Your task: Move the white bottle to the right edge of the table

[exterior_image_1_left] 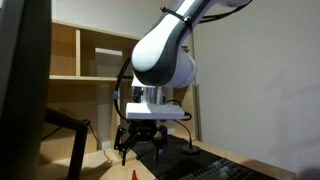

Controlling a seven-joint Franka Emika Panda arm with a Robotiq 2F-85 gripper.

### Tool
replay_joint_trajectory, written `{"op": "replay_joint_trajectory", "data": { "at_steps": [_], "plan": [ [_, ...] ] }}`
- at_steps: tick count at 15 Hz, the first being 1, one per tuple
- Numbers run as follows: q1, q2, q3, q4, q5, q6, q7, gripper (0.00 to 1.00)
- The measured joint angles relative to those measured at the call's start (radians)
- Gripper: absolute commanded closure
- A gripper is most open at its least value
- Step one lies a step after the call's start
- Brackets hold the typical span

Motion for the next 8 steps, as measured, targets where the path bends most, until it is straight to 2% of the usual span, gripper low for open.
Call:
{"op": "replay_joint_trajectory", "data": {
  "at_steps": [2, 8],
  "plan": [
    [0.024, 0.05, -0.01, 0.007, -0.009, 0.062, 0.033, 0.0],
    [0.037, 0.086, -0.021, 0.03, -0.008, 0.072, 0.042, 0.0]
  ]
}}
